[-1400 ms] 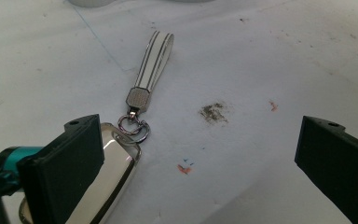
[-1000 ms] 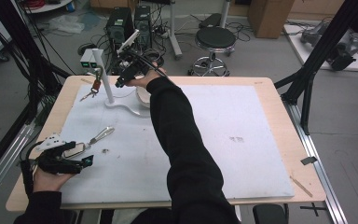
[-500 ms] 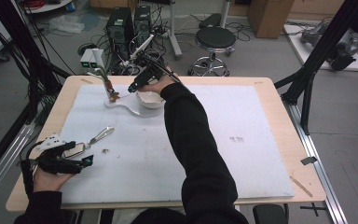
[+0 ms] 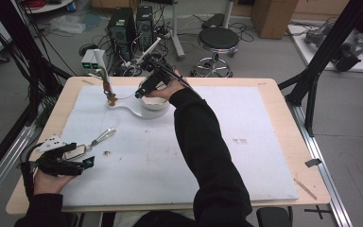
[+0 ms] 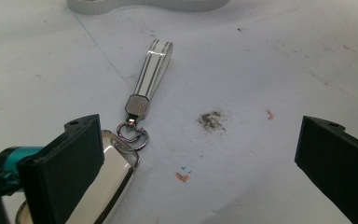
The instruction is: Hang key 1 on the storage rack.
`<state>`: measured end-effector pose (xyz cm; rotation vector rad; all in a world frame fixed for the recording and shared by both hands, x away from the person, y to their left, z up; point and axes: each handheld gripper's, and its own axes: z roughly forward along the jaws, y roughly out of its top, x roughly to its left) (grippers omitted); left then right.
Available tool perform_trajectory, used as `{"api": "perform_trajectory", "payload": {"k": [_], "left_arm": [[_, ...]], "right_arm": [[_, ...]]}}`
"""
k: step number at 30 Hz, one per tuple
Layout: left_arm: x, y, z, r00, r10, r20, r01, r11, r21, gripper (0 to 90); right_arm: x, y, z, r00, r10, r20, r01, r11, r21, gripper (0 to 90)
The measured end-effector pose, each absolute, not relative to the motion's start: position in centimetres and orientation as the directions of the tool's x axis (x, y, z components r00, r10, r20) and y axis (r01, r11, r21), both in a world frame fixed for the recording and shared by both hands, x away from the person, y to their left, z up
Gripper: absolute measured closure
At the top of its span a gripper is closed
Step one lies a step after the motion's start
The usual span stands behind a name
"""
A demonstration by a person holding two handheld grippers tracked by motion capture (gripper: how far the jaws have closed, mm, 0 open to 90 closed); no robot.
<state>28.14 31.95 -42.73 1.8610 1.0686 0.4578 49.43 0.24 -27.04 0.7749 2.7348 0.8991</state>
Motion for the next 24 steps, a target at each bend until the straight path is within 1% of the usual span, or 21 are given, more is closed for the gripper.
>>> {"api": "perform_trajectory", "payload": {"k": [3, 17, 21, 24], "left_arm": [[28.1, 31.9, -42.8, 0.553, 0.825, -0.118, 0.486, -0.205, 0.849, 1.7], [28.1, 31.8, -42.8, 0.557, 0.823, -0.113, 0.488, -0.214, 0.846, 1.7], [28.0, 31.7, -42.7, 0.556, 0.824, -0.112, 0.486, -0.213, 0.847, 1.7], [28.0, 31.7, -42.7, 0.556, 0.824, -0.110, 0.487, -0.215, 0.847, 1.7]], "right_arm": [[49.0, -0.2, -27.3, -0.851, 0.525, -0.002, 0.427, 0.695, 0.578, 0.6], [47.5, -4.0, -28.5, -0.832, 0.555, 0.011, 0.446, 0.656, 0.609, 0.6], [47.0, -4.9, -29.2, -0.827, 0.561, -0.016, 0.445, 0.673, 0.590, 0.6], [46.6, -5.7, -29.6, -0.824, 0.567, -0.004, 0.452, 0.660, 0.600, 0.6]]}}
